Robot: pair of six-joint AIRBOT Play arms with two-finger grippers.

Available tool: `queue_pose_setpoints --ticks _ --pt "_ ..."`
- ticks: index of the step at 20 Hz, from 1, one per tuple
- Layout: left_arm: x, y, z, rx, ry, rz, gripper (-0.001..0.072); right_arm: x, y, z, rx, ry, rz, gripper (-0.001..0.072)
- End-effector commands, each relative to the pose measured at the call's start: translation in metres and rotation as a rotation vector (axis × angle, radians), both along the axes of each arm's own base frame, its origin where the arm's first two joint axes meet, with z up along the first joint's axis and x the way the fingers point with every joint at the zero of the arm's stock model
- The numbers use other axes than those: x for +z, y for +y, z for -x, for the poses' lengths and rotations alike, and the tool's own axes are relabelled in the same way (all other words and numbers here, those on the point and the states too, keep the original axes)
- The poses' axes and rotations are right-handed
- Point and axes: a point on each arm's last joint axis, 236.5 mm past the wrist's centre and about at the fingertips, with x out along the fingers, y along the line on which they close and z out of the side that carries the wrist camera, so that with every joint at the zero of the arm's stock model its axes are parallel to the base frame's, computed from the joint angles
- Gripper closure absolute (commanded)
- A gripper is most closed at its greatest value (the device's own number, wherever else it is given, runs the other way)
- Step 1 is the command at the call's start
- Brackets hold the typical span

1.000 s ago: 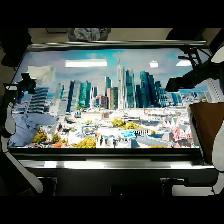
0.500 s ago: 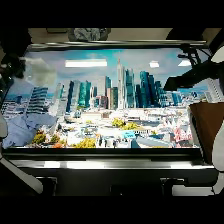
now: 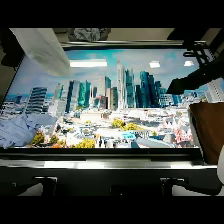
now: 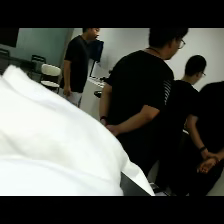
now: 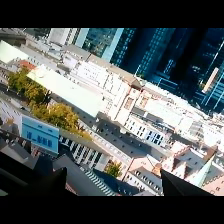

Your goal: Fold the shirts.

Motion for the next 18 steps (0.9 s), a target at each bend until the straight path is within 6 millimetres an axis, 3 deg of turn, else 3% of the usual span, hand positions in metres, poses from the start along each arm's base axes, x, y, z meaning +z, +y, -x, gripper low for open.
queue_pose_setpoints --ticks 1,4,7,10,12,14,15,16,18 --pt "0.020 -0.041 0.094 -0.043 -0.009 -0.070 0.0682 0.036 0.004 0.055 0.065 0.013 0.032 0.0023" --pt "-0.012 -0.075 0.105 -0.155 0.088 -0.087 0.0682 0.075 0.004 0.076 0.082 -0.126 0.077 0.0023" --pt "-0.087 -0.122 0.085 -0.295 0.277 -0.099 0.0682 0.091 -0.016 0.091 0.024 -0.183 0.179 0.0023" --pt "-0.212 -0.180 0.066 -0.406 0.554 -0.144 0.0681 0.094 -0.027 0.095 -0.004 -0.188 0.221 0.0023" --pt "-0.316 -0.218 0.071 -0.457 0.760 -0.184 0.0680 0.092 -0.027 0.090 -0.004 -0.189 0.220 0.0023" --pt "-0.419 -0.253 0.096 -0.512 0.967 -0.267 0.0680 0.086 -0.028 0.084 -0.002 -0.175 0.218 0.0023" --pt "-0.460 -0.268 0.115 -0.554 1.056 -0.322 0.0681 0.083 -0.028 0.080 -0.002 -0.170 0.216 0.0024" --pt "-0.496 -0.284 0.137 -0.602 1.138 -0.381 0.0681 0.080 -0.029 0.075 -0.003 -0.164 0.214 0.0024" --pt "-0.540 -0.309 0.174 -0.670 1.262 -0.453 0.0647 0.072 -0.030 0.068 -0.002 -0.143 0.211 0.0026"
